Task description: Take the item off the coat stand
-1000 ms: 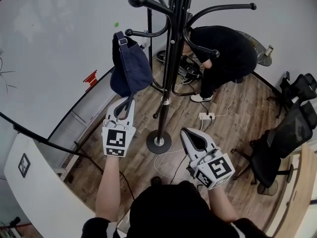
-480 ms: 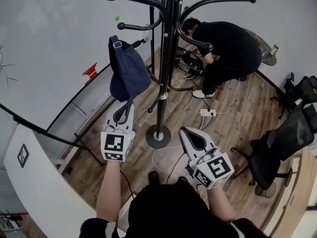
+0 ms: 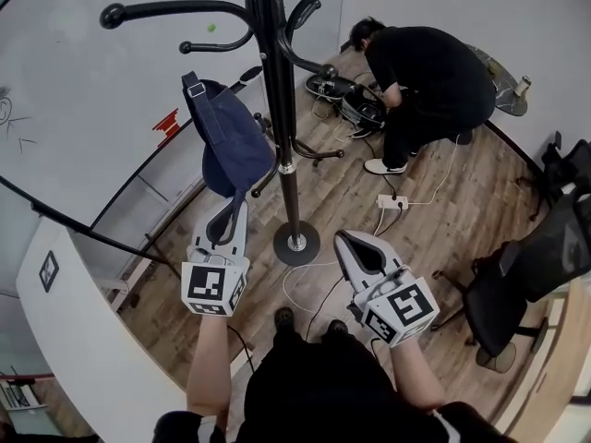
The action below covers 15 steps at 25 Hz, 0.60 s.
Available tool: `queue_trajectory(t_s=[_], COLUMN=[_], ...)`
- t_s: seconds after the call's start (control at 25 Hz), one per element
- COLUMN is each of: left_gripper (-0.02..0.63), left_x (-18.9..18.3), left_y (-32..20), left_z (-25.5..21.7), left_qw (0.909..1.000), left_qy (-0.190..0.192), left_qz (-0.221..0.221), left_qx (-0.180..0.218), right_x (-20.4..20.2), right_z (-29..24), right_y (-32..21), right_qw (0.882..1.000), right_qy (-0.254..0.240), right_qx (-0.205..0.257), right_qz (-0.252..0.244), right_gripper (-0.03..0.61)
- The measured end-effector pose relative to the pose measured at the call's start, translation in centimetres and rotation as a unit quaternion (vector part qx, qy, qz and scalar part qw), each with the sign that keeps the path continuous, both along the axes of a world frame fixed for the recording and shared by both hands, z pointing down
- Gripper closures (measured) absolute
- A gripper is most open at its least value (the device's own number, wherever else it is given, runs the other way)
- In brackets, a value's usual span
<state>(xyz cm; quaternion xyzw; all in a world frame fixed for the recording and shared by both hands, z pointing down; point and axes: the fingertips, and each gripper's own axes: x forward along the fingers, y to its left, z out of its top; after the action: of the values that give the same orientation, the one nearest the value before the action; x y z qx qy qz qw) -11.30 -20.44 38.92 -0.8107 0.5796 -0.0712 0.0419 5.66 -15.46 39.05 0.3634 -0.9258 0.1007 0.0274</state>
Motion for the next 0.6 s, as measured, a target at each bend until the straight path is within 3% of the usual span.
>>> queue_trajectory(t_s=[0.2, 0.44, 0.6], left_gripper=[0.583, 0.583, 0.583], left_x=[3.0, 6.2, 10.3], left_y=[2.4, 5.3, 8.0], left_z=[-0.7, -1.7, -0.9], left_qw=[1.0000, 0.9997, 0.9988], left_qy=[-0.004, 0.024, 0.046], left_qz=[-0.001, 0.001, 0.009], left_qx=[-0.003, -0.008, -0.010], right_x=[2.5, 5.0, 7.9], right_z=[-0.8, -2.1, -1.9], right_y=[0.2, 0.5, 1.6], right_qw=[1.000, 0.999, 0.998], right_qy=[-0.009, -0.022, -0.025], right_qx=[0.011, 0.027, 0.041], right_qz=[-0.013, -0.019, -0.030], right_gripper=[0.548, 0.548, 0.548])
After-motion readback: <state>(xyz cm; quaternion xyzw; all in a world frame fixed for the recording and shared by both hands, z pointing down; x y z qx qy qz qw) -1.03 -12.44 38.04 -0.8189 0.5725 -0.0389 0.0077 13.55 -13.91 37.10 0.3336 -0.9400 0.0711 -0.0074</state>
